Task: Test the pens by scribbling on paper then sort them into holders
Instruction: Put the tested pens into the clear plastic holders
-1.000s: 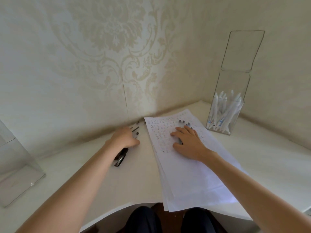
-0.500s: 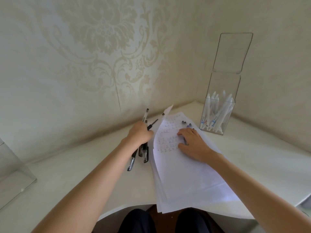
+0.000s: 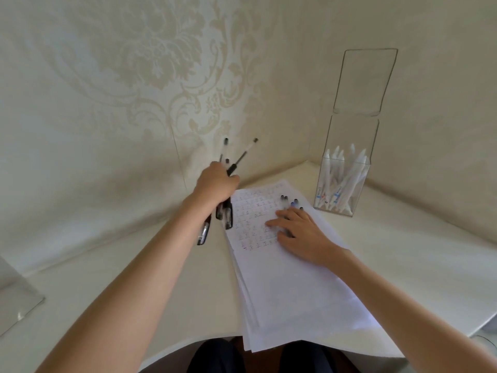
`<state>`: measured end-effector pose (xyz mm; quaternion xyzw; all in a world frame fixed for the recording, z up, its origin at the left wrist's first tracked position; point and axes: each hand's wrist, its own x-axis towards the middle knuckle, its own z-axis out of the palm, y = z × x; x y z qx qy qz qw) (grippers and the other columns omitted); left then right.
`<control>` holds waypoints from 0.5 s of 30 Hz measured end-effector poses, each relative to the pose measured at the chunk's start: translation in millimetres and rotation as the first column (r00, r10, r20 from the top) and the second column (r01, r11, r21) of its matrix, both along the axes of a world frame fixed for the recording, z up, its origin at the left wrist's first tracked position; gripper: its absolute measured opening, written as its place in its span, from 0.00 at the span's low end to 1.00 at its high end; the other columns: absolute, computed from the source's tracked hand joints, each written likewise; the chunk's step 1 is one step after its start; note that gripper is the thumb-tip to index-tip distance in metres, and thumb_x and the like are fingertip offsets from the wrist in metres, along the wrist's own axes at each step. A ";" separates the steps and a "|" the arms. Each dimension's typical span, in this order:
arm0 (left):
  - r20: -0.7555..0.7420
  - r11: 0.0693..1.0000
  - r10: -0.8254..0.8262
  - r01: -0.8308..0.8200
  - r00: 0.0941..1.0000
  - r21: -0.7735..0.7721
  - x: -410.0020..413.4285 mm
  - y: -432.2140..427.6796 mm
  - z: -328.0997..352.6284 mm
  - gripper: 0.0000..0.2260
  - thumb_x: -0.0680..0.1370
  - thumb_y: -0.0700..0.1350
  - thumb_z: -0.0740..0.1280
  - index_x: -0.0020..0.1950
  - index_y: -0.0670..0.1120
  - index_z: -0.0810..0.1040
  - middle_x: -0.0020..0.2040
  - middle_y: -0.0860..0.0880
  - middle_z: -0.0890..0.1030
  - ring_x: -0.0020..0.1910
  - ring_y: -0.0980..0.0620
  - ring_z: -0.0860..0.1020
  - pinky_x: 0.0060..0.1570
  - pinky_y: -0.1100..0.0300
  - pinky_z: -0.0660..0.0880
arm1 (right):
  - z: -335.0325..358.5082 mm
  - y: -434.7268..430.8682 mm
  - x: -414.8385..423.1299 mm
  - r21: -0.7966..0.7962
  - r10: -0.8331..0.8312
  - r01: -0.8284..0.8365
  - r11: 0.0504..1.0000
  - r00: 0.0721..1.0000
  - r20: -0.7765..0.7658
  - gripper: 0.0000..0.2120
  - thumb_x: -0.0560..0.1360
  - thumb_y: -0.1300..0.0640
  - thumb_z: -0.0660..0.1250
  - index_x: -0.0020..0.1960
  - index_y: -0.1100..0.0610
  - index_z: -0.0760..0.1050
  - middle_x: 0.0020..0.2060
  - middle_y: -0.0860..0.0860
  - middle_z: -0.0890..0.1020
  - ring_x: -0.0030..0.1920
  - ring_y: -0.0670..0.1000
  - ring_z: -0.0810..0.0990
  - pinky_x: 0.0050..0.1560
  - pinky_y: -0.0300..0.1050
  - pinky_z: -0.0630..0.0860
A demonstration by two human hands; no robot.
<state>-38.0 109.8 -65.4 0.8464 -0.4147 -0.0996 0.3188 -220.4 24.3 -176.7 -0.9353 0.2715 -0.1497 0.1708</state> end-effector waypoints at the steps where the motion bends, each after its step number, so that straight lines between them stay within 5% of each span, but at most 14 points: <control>1: -0.011 0.998 -0.048 0.048 0.999 0.033 -9.0 -2.1 -4.8 0.11 0.77 0.43 0.61 0.56 0.39 0.67 0.37 0.49 0.70 0.31 0.55 0.71 0.22 0.64 0.67 | -0.5 -0.5 -0.3 0.006 -0.002 0.002 1.000 1.000 0.007 0.19 0.78 0.55 0.58 0.68 0.44 0.70 0.72 0.48 0.65 0.75 0.50 0.54 0.75 0.47 0.47; 6: -0.078 0.974 -0.097 0.111 0.992 0.199 -38.2 -15.2 -60.8 0.14 0.77 0.43 0.62 0.59 0.37 0.68 0.41 0.48 0.73 0.34 0.54 0.71 0.26 0.65 0.66 | 0.4 -1.7 -1.8 0.038 -0.113 0.112 0.993 0.993 0.016 0.19 0.78 0.52 0.58 0.69 0.49 0.68 0.73 0.48 0.63 0.75 0.51 0.51 0.74 0.46 0.46; 10: -0.093 0.990 -0.018 0.031 0.996 0.138 -40.4 -18.8 -73.0 0.24 0.74 0.48 0.68 0.63 0.38 0.64 0.60 0.41 0.69 0.50 0.46 0.74 0.36 0.61 0.68 | 3.1 -6.1 -2.2 0.082 -0.115 0.113 0.990 0.993 0.024 0.18 0.79 0.52 0.60 0.68 0.52 0.69 0.73 0.49 0.64 0.76 0.52 0.51 0.73 0.45 0.46; 15: -0.087 0.992 -0.086 0.093 0.993 0.081 -29.4 0.5 -50.7 0.27 0.75 0.50 0.68 0.68 0.40 0.65 0.67 0.42 0.67 0.61 0.47 0.71 0.46 0.62 0.66 | 24.5 1.1 4.5 0.110 -0.104 0.087 0.990 0.981 0.162 0.14 0.78 0.58 0.60 0.63 0.54 0.74 0.71 0.51 0.67 0.74 0.52 0.55 0.72 0.47 0.50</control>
